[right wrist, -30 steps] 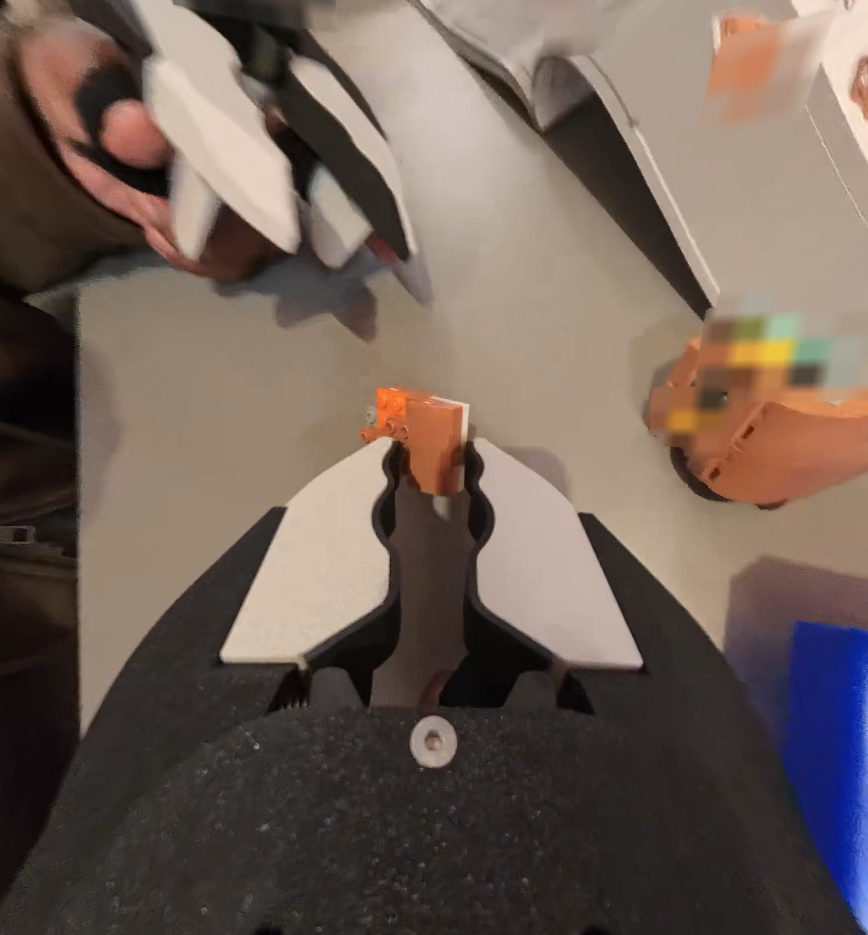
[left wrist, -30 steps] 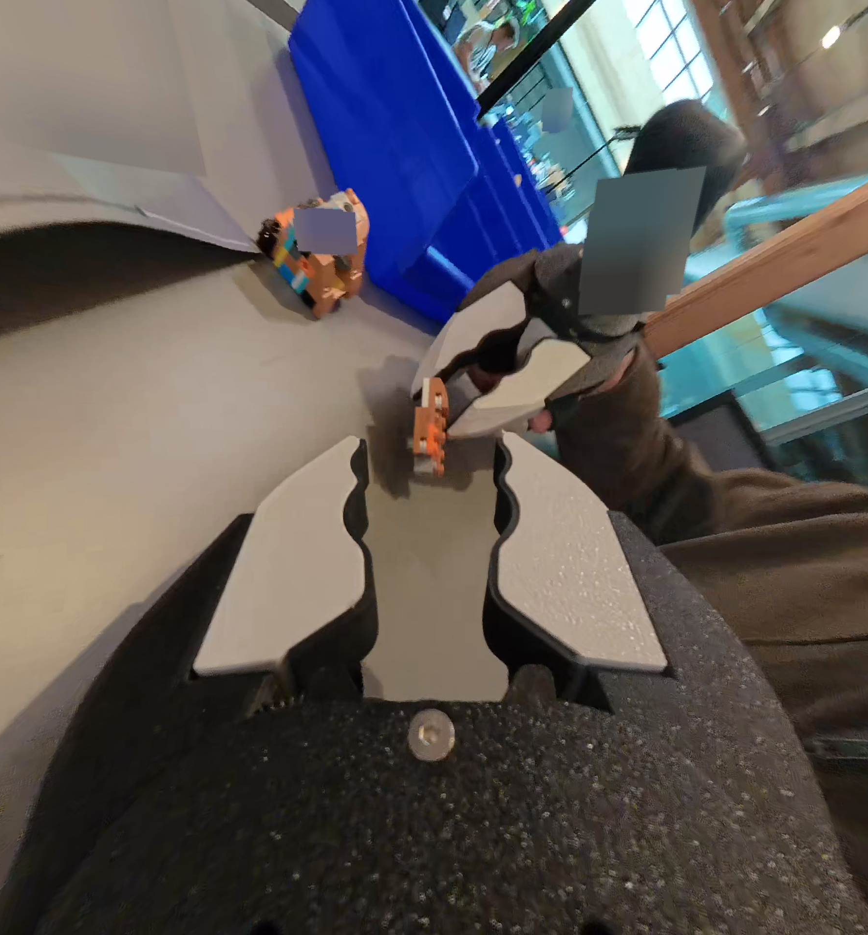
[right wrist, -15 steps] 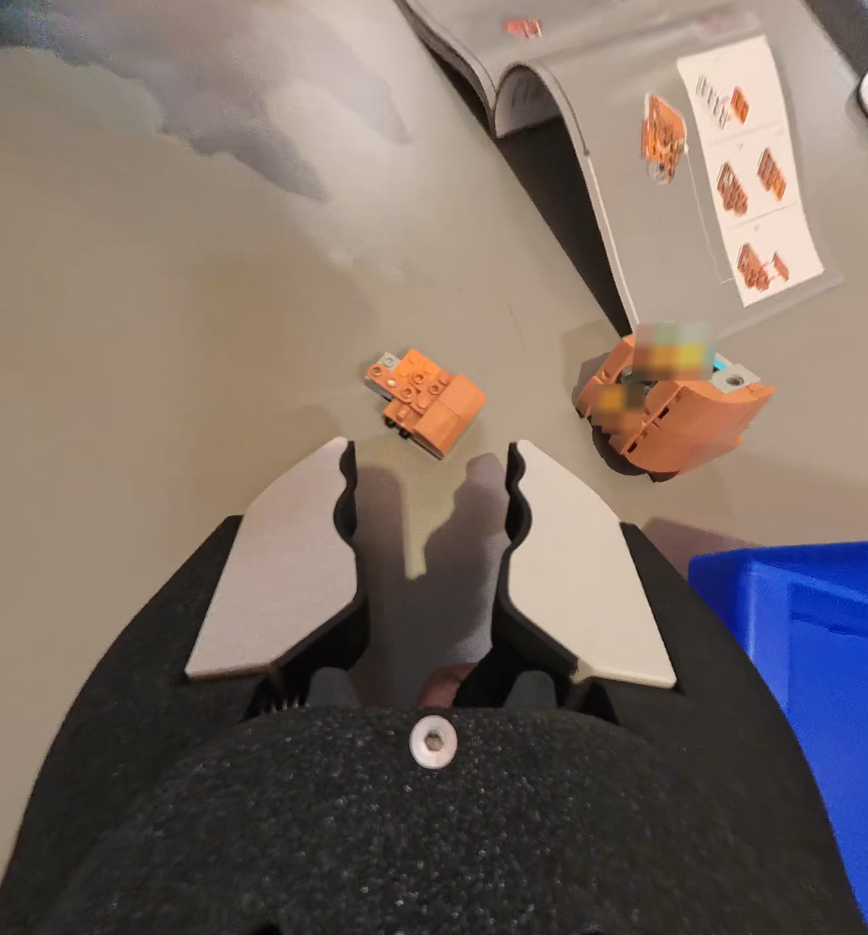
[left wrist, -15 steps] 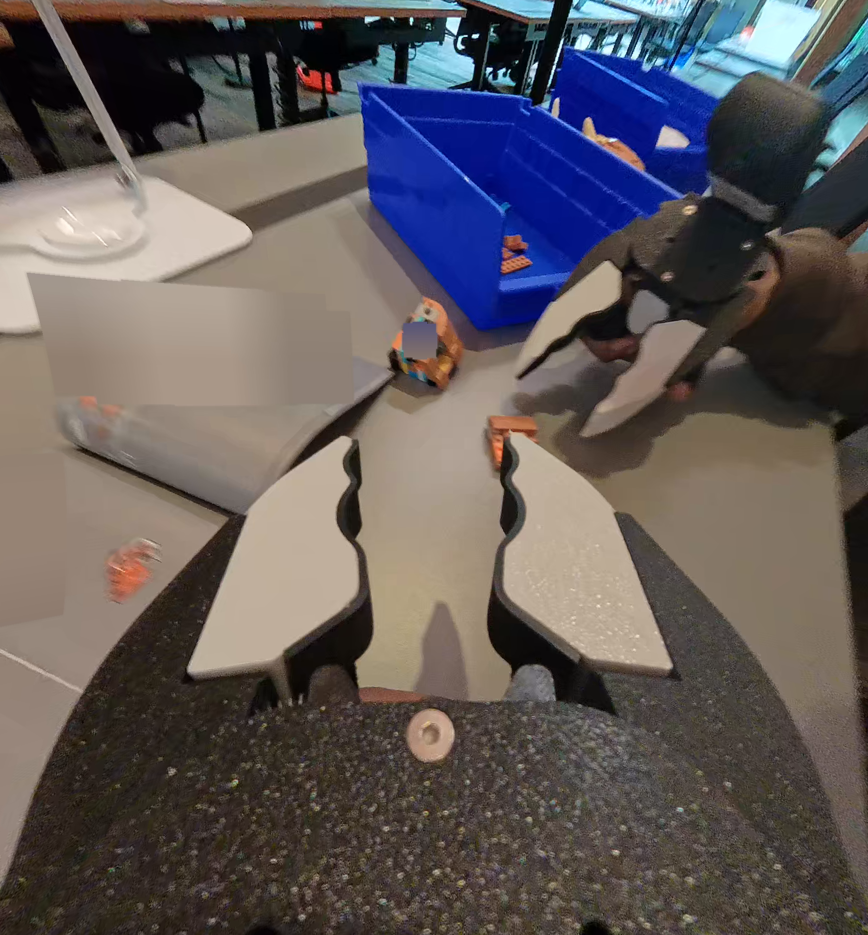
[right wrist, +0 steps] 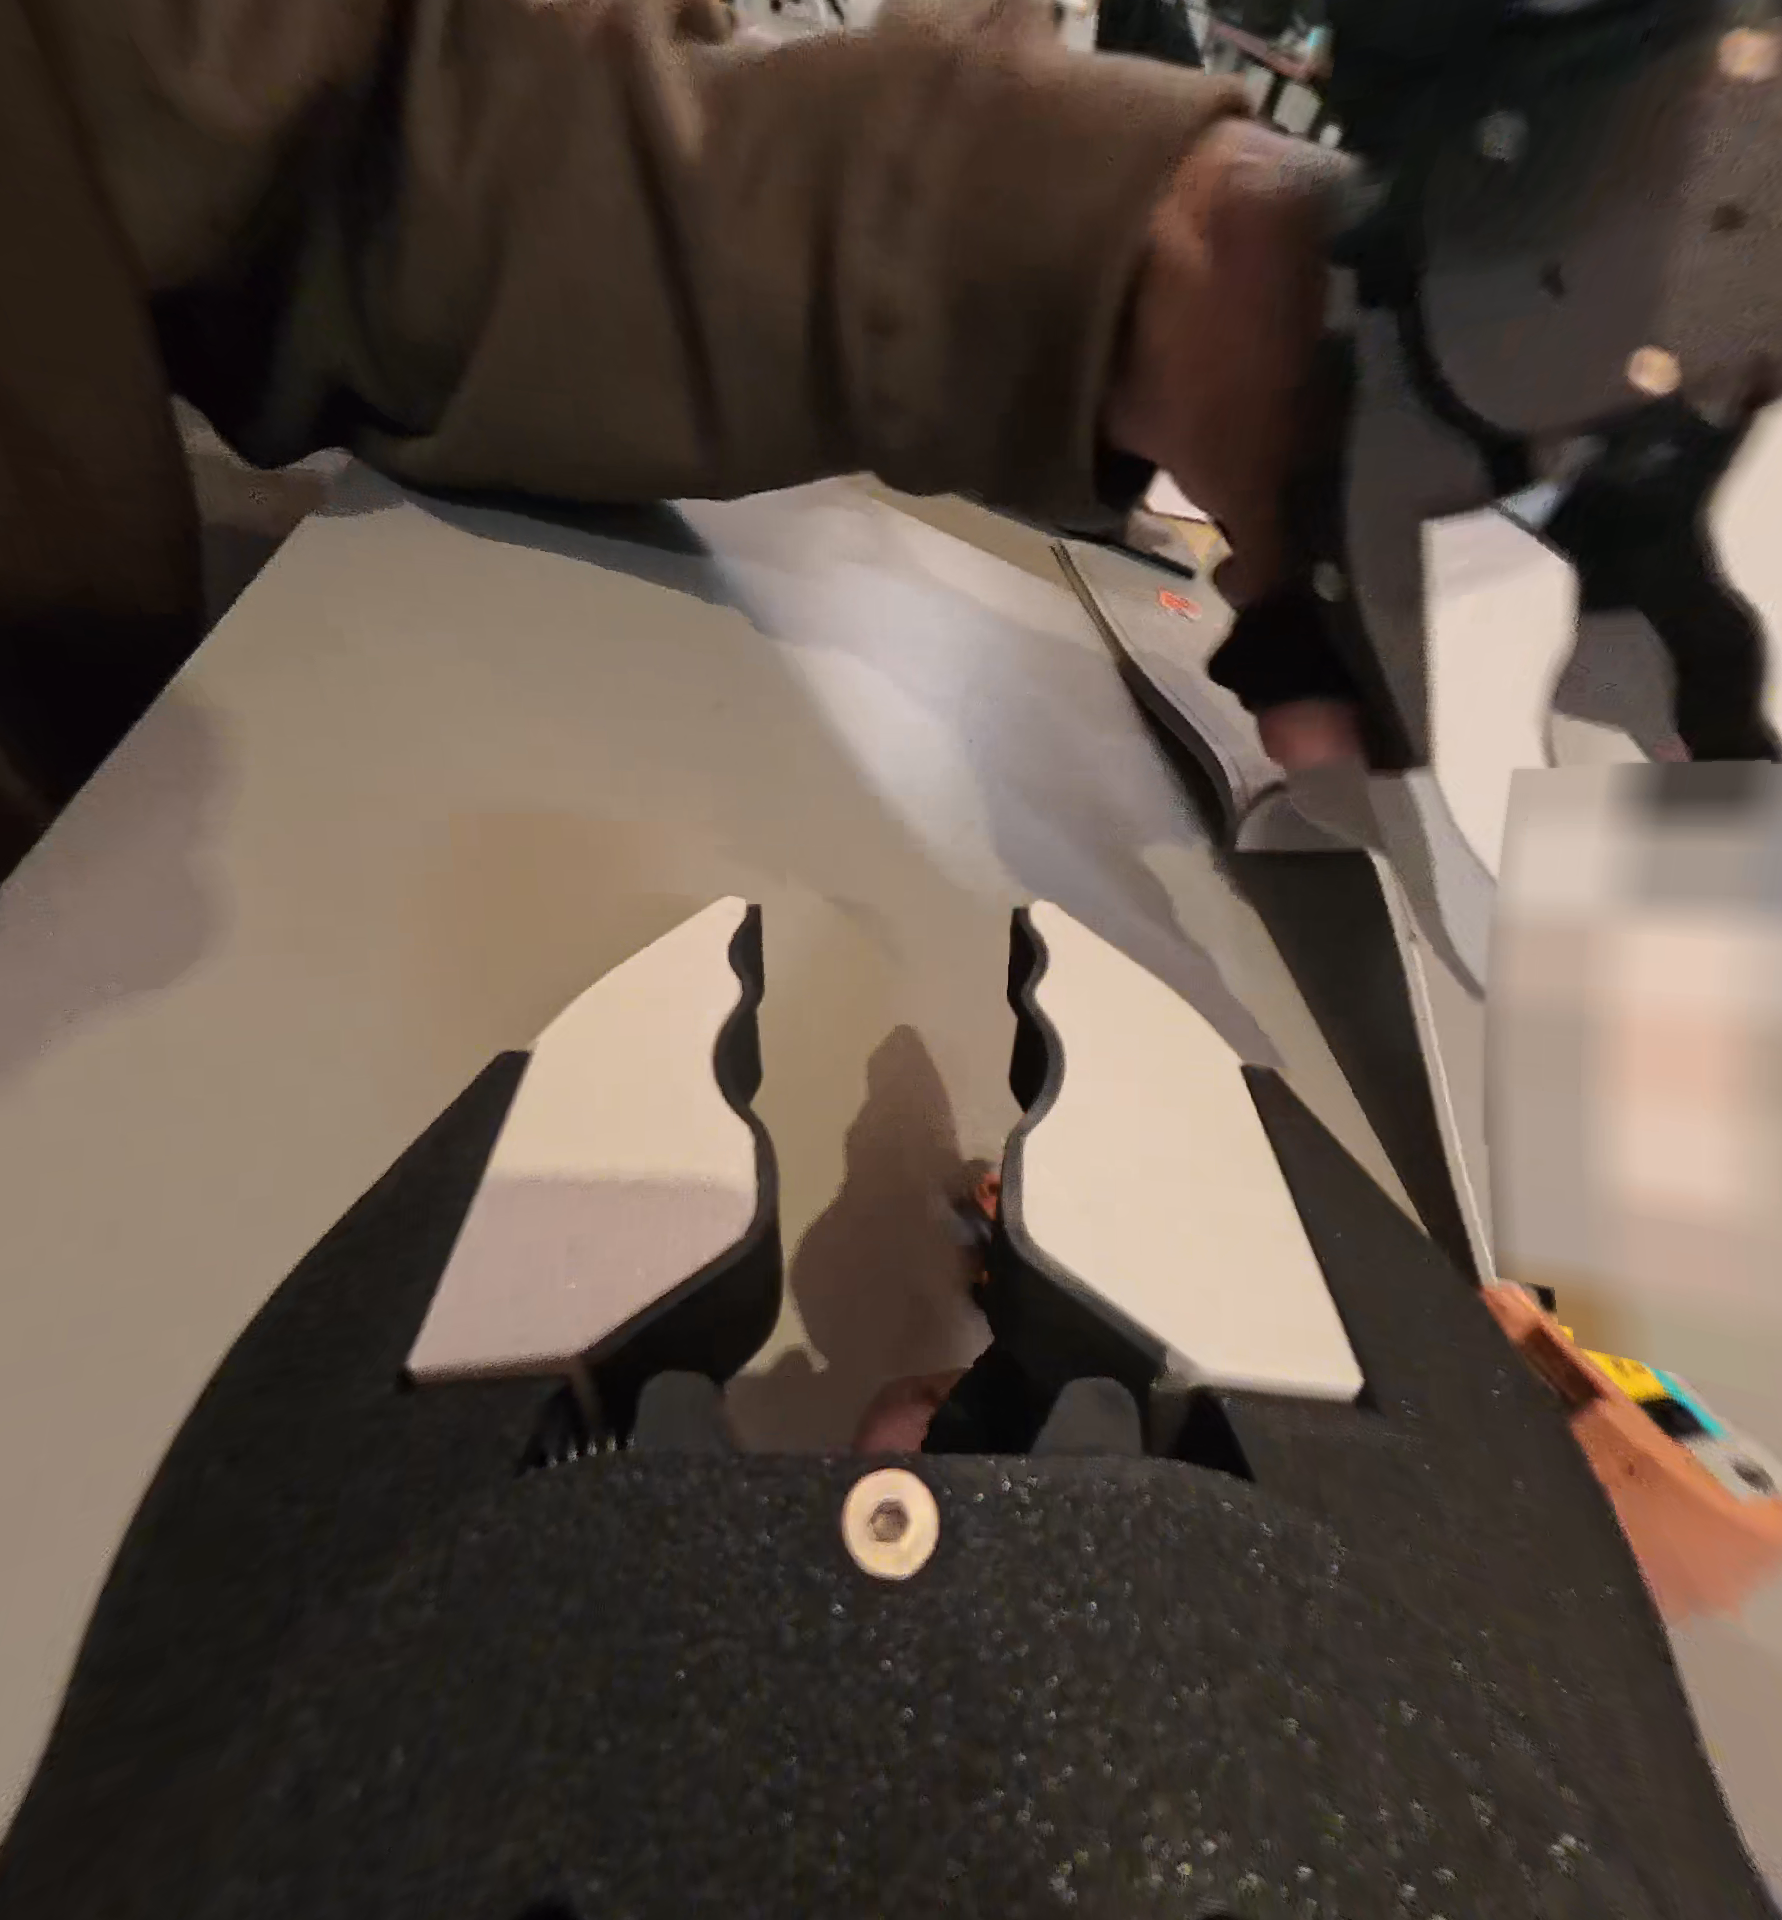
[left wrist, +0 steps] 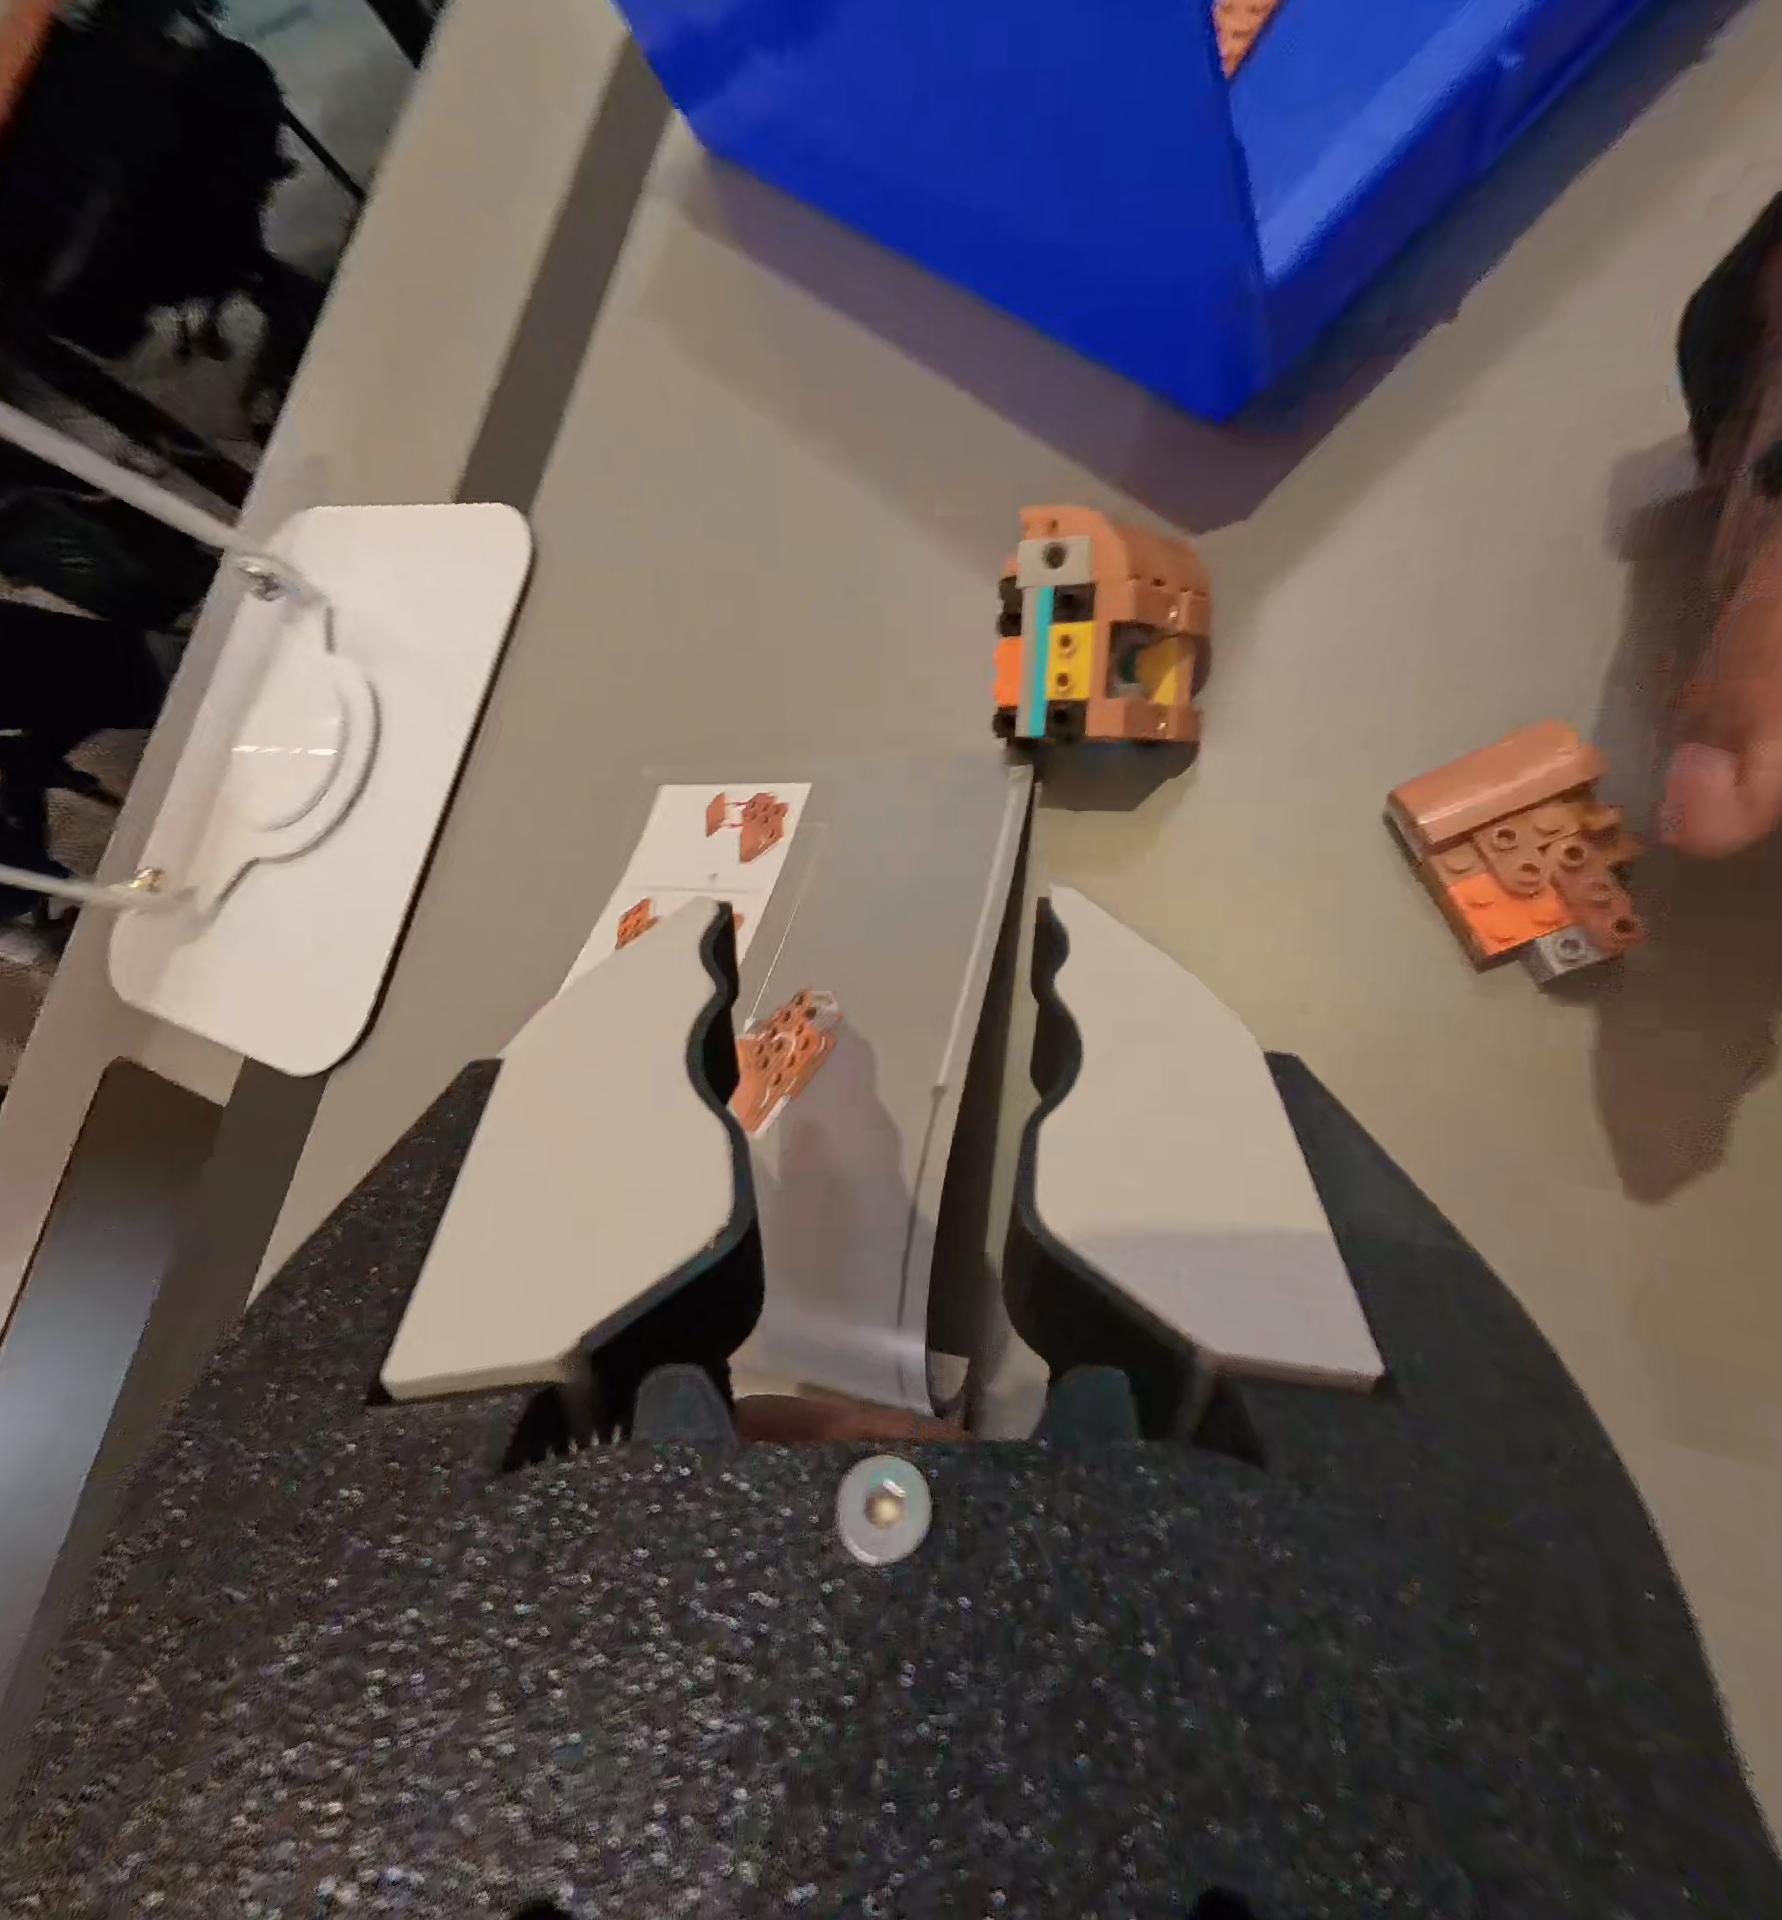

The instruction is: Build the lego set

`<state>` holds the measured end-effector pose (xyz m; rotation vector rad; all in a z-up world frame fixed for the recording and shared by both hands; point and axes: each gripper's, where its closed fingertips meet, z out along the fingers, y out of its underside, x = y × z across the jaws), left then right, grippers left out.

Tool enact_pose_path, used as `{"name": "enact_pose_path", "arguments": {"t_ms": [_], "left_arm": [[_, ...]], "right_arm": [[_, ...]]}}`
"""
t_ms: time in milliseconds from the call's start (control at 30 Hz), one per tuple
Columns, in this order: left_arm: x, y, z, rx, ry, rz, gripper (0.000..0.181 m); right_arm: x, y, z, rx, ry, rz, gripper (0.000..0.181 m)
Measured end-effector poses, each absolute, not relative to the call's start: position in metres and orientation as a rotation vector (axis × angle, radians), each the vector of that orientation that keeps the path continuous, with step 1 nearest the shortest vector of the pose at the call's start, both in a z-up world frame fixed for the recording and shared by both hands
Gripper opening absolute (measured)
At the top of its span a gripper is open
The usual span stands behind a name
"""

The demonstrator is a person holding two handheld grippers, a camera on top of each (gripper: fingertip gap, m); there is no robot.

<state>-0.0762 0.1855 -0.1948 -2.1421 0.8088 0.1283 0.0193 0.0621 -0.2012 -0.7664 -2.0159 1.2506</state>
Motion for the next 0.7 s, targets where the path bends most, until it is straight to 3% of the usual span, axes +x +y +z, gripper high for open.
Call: {"name": "enact_pose_path", "arguments": {"t_ms": [400,700], "left_arm": [[-0.067,0.188,-0.254,-2.415,1.208,0.201,0.045],[-0.091,0.167,-0.258,-2.46,1.323,0.373,0.036]], "right_arm": [[0.037,0.063,-0.202,-0.727,-1.986,1.21,0.038],[0.036,0.065,-0.202,-0.749,-1.989,1.219,0.038]]}}
